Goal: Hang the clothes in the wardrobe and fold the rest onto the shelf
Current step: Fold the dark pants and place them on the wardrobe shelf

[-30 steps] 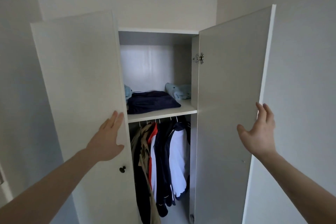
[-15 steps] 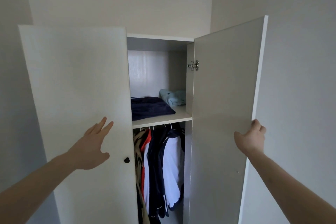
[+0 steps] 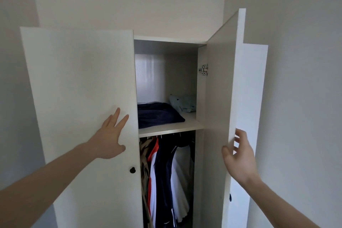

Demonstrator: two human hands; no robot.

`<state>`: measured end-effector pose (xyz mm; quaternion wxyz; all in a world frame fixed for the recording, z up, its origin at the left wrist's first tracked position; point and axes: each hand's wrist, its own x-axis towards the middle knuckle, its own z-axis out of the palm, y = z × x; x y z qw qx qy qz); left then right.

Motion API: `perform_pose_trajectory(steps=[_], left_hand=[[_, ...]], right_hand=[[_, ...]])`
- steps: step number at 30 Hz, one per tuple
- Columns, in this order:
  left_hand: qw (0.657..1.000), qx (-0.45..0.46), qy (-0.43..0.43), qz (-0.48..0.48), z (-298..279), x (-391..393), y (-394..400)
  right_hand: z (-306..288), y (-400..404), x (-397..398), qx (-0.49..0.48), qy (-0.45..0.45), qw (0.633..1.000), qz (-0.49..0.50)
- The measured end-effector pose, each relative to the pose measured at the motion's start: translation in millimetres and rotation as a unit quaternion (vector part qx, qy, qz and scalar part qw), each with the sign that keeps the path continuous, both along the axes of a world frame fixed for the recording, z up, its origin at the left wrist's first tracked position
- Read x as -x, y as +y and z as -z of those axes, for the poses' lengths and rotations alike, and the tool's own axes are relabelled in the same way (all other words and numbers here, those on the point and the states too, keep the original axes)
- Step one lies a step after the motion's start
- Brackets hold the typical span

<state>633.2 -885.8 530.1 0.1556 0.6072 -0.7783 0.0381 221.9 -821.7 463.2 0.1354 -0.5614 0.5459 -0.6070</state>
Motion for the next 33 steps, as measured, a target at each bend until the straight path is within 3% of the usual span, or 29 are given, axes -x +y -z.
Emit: perform_pose_trajectory(steps=[5,10,27,33], left_hand=[[1.000,0.015,-0.004,-0.015,-13.4,16.0,-26.1],[0.999,0.024,-0.015,-0.044,-20.5,20.0,-50.1],[0.985,-0.024,-0.009,-0.172,-2.0,-0.2,-106.5],[0.980,-0.033,0.003,-0.194,8.4,6.2,-122.1]], right_hand=[[-23.7,-22.0,-26.4,0.067,0.099,0.985,-0.122],[-49.6,-61.0,-44.3,0.131,0.172,0.961,-0.173],[-35.3,-195.0,-102.3,0.177,0.268,0.931,-0.174],[-31.0,-235.5,-97.4,0.190,0.350,0.907,-0.137]])
